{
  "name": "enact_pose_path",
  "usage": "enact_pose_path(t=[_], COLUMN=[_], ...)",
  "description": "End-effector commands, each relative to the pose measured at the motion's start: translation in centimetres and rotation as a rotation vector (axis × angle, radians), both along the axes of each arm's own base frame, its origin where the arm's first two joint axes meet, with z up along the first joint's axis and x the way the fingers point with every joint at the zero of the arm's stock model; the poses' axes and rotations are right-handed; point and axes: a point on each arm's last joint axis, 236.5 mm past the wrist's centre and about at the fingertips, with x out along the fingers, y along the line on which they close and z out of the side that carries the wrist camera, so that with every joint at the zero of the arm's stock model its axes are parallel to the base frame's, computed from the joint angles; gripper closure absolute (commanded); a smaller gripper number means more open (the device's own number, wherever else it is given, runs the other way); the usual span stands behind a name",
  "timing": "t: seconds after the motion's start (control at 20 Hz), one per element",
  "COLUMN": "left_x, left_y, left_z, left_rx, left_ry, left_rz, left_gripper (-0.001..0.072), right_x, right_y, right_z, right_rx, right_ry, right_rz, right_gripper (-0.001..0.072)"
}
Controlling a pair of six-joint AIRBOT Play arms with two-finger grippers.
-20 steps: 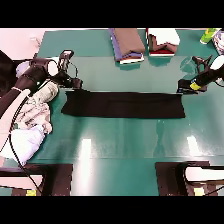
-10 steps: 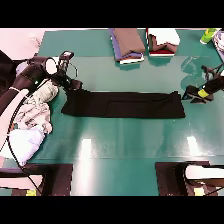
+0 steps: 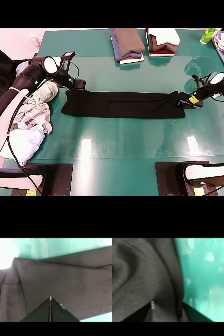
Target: Fold the shirts.
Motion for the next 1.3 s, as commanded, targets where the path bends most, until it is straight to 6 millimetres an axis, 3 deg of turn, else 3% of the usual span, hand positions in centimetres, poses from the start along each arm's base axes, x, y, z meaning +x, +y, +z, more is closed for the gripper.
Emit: enact_pose_path(t=[0.0, 0.05, 0.15, 0.25, 0.45, 0.6, 0.7, 0.85, 1.0, 1.25], left_x=[-0.2, -0.4, -0.5, -0.3, -0.6, -0.7, -1.2, -2.5, -3.1, -3.4], left_y=[-1.0, -1.8, -3.7, -6.9, -14.2, -19.1, -21.6, -23.6, -24.1, -24.0], left_z=[-0.1, -0.3, -1.0, -1.6, -2.1, -2.9, -4.1, -6.4, -7.4, -7.5], left_rx=[-0.047, -0.076, -0.094, -0.110, -0.179, -0.191, -0.188, -0.194, -0.195, -0.183], left_ry=[0.020, 0.035, 0.040, 0.000, -0.046, -0.049, -0.036, 0.014, 0.035, 0.038], left_rz=[0.005, 0.007, -0.016, -0.060, -0.148, -0.225, -0.268, -0.301, -0.323, -0.350], left_gripper=[0.0683, 0.0683, 0.0684, 0.0684, 0.0685, 0.0685, 0.0685, 0.0685, 0.0684, 0.0684], right_x=[0.1, -0.1, -0.6, -0.7, -0.8, -1.1, -0.2, 0.4, 0.6, 1.4], right_y=[0.6, 0.6, 0.3, 0.3, 1.9, 5.8, 8.2, 12.2, 15.5, 20.1], right_z=[-0.2, -0.1, 0.4, 2.3, 8.3, 13.4, 17.6, 23.3, 27.5, 30.7], right_rx=[0.012, 0.010, -0.006, -0.021, -0.052, -0.017, -0.009, 0.043, 0.079, 0.122], right_ry=[-0.004, 0.003, 0.008, -0.024, -0.159, -0.256, -0.367, -0.491, -0.578, -0.640], right_rz=[0.017, 0.027, 0.040, 0.048, 0.090, 0.168, 0.223, 0.283, 0.325, 0.411], right_gripper=[0.0613, 0.0691, 0.0693, 0.0694, 0.0696, 0.0696, 0.0696, 0.0696, 0.0696, 0.0696])
